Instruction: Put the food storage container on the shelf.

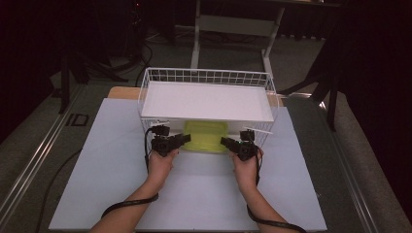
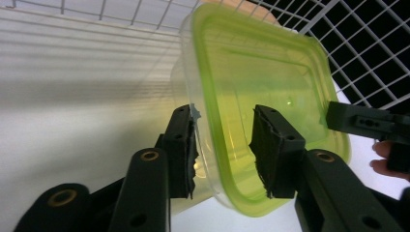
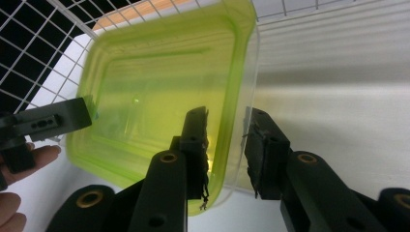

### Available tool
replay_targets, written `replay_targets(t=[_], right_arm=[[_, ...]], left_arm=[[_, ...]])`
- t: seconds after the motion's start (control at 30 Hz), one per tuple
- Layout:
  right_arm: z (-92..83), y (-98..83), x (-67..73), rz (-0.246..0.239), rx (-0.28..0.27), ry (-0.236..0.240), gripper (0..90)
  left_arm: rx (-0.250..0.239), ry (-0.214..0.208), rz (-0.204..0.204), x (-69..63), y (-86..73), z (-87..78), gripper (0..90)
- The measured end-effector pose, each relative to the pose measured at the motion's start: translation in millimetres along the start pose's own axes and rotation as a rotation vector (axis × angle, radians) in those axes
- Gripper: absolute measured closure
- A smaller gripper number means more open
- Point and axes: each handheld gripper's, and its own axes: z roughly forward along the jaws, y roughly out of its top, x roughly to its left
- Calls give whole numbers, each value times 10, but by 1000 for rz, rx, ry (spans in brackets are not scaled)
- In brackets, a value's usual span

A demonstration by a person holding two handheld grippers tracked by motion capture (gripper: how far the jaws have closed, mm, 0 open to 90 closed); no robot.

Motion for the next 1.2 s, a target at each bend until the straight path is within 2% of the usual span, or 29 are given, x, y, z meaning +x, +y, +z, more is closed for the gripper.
replay_targets(t=[0.07, 0.2, 0.3, 0.37, 0.4, 0.43, 0.47, 0.5, 0.53, 0.57, 0.63, 0.7, 0.77, 0.87, 0.97, 1.07, 1.2], right_arm=[[16, 5, -14, 8, -2, 4, 709], [42, 11, -36, 7, -9, -9, 699], [53, 14, -31, 18, -15, -17, 691], [52, 13, -26, 10, -19, -12, 664], [44, 8, -16, 8, -30, -9, 639], [33, 7, -7, -1, -38, -9, 618], [33, 7, -7, -1, -38, -9, 618], [25, 7, 9, -7, -44, -16, 603], [-3, 3, 33, -42, -69, -10, 571], [-23, 1, 62, -35, -61, -8, 557], [-53, -9, 94, -64, -72, -9, 544], [-77, -20, 121, -88, -85, -7, 528], [-111, -35, 160, -135, -90, -20, 527], [-165, -54, 201, -176, -100, -23, 526], [-223, -84, 234, -194, -98, -13, 525], [-281, -123, 266, -206, -99, 1, 529], [-336, -193, 303, -224, -84, 24, 537]], left_arm=[[-2, -6, -11, 23, -6, 9, 610], [8, -6, -2, 39, -4, 33, 554], [12, -11, -4, 48, -1, 34, 545], [22, -20, 8, 78, 14, 22, 499], [1, -16, -7, 77, 15, 12, 457], [-7, -31, 12, 98, 16, -20, 454], [-7, -31, 12, 98, 16, -20, 414], [-53, -104, 3, 82, 5, -79, 414], [-57, -115, 12, 73, 2, -90, 347], [-59, -121, 26, 69, -4, -101, 337], [-75, -125, 31, 51, -28, -129, 320], [-70, -120, 33, 46, -63, -161, 296], [-72, -128, 46, 51, -79, -170, 279], [-76, -130, 58, 56, -121, -223, 254], [-61, -135, 96, 36, -173, -303, 206], [-72, -143, 148, -9, -208, -394, 187], [-68, -168, 184, -54, -261, -494, 157]])
